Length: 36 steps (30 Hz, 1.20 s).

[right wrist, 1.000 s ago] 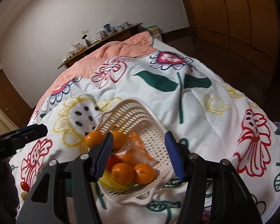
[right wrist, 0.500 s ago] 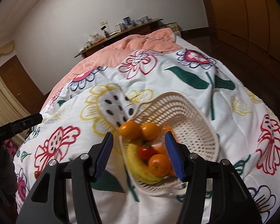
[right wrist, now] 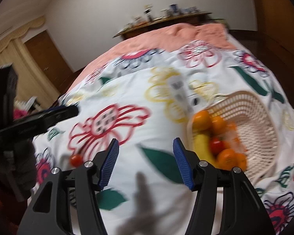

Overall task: Organize fruits
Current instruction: 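Move both grippers back to the last tomato and small yellow-green fruit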

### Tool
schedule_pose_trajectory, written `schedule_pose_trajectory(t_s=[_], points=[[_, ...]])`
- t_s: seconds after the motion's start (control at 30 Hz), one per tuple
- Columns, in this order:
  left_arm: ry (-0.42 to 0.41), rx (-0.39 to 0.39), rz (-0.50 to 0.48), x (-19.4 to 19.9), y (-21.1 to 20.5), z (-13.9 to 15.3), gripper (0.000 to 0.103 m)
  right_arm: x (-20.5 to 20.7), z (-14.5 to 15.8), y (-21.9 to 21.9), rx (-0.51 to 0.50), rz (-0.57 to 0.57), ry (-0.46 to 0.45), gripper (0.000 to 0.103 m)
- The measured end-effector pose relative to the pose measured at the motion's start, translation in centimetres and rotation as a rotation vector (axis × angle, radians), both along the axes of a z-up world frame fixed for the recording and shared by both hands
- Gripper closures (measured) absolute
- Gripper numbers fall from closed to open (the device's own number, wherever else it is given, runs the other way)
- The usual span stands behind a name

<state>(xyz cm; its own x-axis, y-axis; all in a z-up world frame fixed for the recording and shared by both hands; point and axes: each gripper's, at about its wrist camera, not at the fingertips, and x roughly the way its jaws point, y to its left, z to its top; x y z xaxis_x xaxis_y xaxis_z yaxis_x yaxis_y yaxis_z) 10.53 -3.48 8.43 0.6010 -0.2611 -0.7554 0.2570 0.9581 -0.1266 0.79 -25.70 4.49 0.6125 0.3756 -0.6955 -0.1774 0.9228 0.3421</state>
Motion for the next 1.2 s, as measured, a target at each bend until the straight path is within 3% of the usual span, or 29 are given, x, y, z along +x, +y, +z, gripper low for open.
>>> schedule_pose_trajectory(t_s=[0.3,0.5,0.97,1.2], points=[[-0.003,-0.033,0.045,-0.8,2.9,-0.2,0.032,-1.7,-0.3,7.6,-0.043,0.239,0.038,0.045],[0.000,-0.051,0.065,-1.3,4.4,-0.7,0.032,-2.3,-1.0,10.8,-0.086,0.331,0.063,0.052],[0.004,-0.081,0.087,-2.0,6.4,-1.4,0.032,-1.8,-2.7,13.7,-0.169,0.381,0.116,0.061],[0.006,-0.086,0.092,-2.4,6.7,-1.7,0.032,-1.9,-2.9,14.3,-0.226,0.371,0.115,0.072]])
